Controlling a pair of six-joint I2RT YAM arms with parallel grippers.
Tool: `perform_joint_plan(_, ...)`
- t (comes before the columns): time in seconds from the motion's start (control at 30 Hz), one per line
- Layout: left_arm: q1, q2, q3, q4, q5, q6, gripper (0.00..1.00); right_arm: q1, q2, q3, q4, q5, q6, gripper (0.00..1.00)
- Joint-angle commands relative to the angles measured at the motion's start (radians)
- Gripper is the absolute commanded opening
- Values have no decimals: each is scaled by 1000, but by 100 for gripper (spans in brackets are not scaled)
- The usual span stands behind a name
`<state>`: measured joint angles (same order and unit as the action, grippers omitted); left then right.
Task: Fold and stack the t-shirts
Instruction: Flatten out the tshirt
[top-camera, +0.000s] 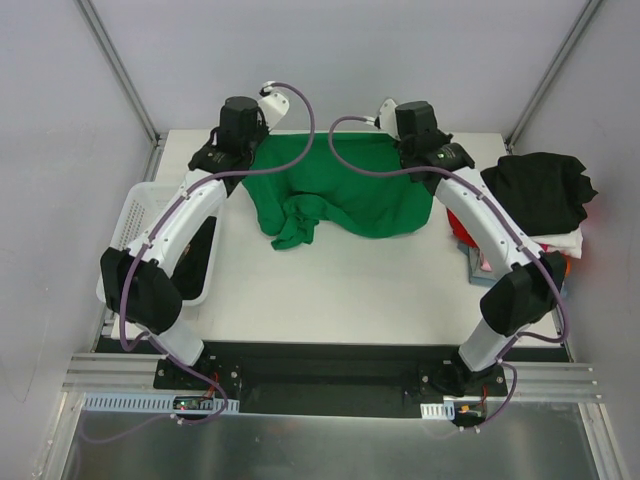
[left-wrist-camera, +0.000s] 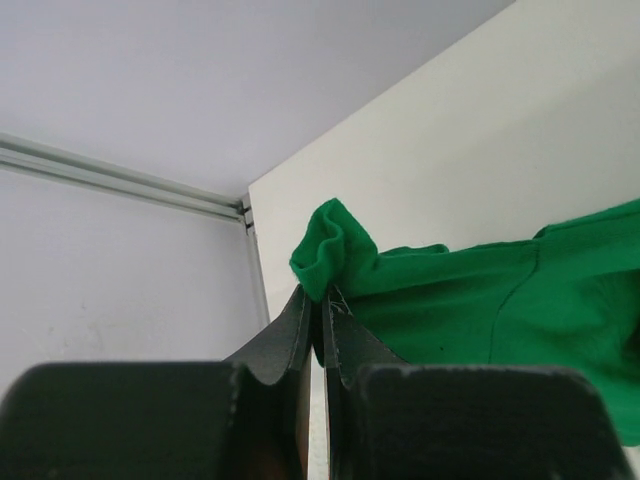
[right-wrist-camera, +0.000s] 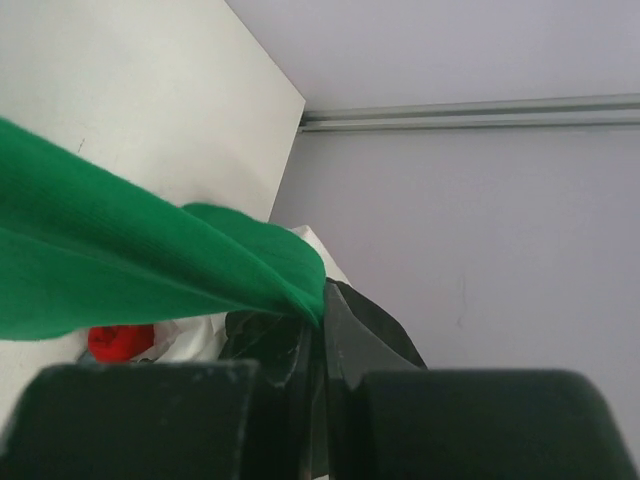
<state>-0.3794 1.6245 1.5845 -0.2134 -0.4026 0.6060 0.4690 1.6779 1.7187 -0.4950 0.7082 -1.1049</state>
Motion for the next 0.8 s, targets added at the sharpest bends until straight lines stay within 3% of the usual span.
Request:
perform_joint_plan(0.0, 27, 14, 89, 28, -61, 32, 0, -20, -78, 51, -17, 100, 13, 1)
perform_joint_plan(0.3, 77, 92, 253, 35, -87, 34, 0, -69, -81, 147, 24, 109, -9, 1)
perform_joint_plan(0.6, 85, 141, 429, 101, -64, 24, 0, -82, -113, 154, 214, 83, -70, 1)
perform_joint_plan(0.77, 109, 184, 545, 135, -64, 31, 0, -110, -75, 260, 263, 97, -95, 1)
